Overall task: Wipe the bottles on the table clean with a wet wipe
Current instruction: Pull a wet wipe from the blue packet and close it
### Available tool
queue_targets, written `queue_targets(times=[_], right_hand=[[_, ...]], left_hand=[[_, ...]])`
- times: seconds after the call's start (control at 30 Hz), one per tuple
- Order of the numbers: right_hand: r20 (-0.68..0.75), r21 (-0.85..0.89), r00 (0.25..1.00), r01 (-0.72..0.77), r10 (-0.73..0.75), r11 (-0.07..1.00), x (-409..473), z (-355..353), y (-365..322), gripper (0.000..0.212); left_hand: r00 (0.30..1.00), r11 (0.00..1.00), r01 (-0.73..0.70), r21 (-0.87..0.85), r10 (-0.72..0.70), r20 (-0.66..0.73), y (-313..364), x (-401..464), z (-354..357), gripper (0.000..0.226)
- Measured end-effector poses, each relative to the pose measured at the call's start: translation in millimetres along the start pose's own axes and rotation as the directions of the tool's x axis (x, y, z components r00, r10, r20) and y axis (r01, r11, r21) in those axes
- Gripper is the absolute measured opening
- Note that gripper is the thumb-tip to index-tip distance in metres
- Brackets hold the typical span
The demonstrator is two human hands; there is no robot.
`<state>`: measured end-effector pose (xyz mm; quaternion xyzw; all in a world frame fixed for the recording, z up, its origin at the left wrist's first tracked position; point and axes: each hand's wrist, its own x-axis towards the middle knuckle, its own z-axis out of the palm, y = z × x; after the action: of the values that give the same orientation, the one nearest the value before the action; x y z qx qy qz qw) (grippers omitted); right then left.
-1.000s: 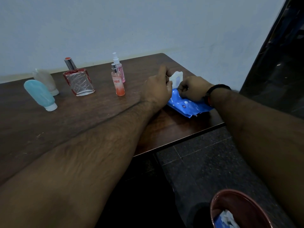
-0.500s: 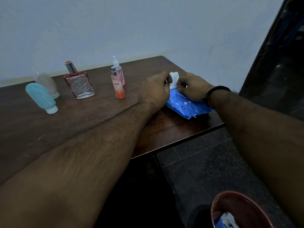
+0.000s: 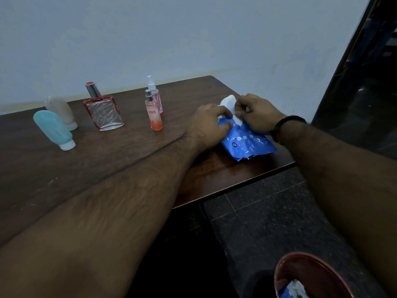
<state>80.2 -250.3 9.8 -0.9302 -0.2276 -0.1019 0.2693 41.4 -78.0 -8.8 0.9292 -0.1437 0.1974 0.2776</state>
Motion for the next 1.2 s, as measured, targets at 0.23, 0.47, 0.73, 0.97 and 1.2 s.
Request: queue_targets(times=[0.23,0.47,0.73,0.97,1.2], right_hand=[[-0.025,0.16,0.996,-0.079,0.084,0.984,-3.2,-3.8,-0.6,0.005],[-0.029,0.242,0.993,-0.108,0.118,0.964,-2.7,-4.7,-0.6,0.01],[-0.05,0.099,0.99,-0.128,0.133,0.987,0.7,-8.4,-3.9,0.02],[-0.054,0.012,0.987,-0.148,0.149,0.989,-5.7,-6.9,2.5,0.023],[-0.065,-0.027,0.996,-0.06,0.059,0.998,-1.3,-8.1,-0.1,0.009]], left_hand=[[1.0,1.0,0.017,-0.004,-0.017,0.008,-0.8,1.8,1.5,0.022],[0.998,0.998,0.048,0.041,-0.047,-0.029,6.7,8.0,2.0,0.024],[0.997,0.994,0.081,0.07,-0.079,-0.026,6.9,7.4,4.9,0.027],[0.997,0.996,0.075,0.044,-0.074,-0.026,8.5,7.8,6.0,0.035],[0.997,0.997,0.064,0.032,-0.063,-0.036,7.3,8.6,6.7,0.038]])
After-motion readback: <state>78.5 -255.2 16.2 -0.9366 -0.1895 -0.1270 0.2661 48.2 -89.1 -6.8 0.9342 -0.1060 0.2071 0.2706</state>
